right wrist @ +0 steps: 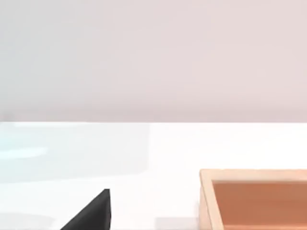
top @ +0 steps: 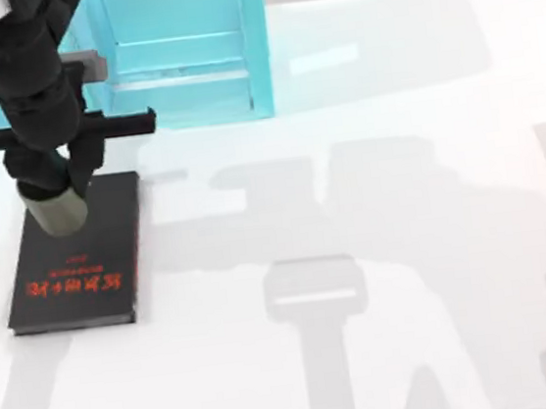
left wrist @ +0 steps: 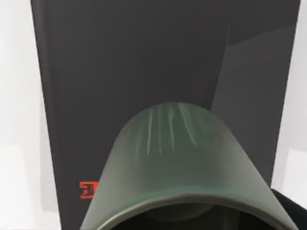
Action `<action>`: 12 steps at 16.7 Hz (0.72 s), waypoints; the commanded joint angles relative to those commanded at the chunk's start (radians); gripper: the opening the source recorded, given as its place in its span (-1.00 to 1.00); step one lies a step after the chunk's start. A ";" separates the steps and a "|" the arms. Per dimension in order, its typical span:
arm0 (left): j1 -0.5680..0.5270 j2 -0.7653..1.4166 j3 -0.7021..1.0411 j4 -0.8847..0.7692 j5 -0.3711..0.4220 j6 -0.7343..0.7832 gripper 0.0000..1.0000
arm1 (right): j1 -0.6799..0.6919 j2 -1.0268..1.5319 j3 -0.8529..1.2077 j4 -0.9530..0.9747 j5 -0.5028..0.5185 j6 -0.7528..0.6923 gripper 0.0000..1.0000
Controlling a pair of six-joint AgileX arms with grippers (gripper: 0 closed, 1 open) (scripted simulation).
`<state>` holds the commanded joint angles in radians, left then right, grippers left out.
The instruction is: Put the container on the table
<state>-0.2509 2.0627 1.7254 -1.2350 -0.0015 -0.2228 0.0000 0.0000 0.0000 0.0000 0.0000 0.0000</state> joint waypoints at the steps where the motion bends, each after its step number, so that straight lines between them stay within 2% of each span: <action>1: 0.000 0.000 0.000 0.000 0.000 0.000 -1.00 | 0.000 0.000 0.000 0.000 0.000 0.000 1.00; 5: 0.018 -0.012 -0.015 -0.004 0.000 0.016 -1.00 | 0.000 0.000 0.000 0.000 0.000 0.000 1.00; 12: 0.204 -0.202 -0.131 -0.065 0.003 0.201 -1.00 | 0.000 0.000 0.000 0.000 0.000 0.000 1.00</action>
<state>-0.0464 1.8609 1.5946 -1.2997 0.0012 -0.0219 0.0000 0.0000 0.0000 0.0000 0.0000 0.0000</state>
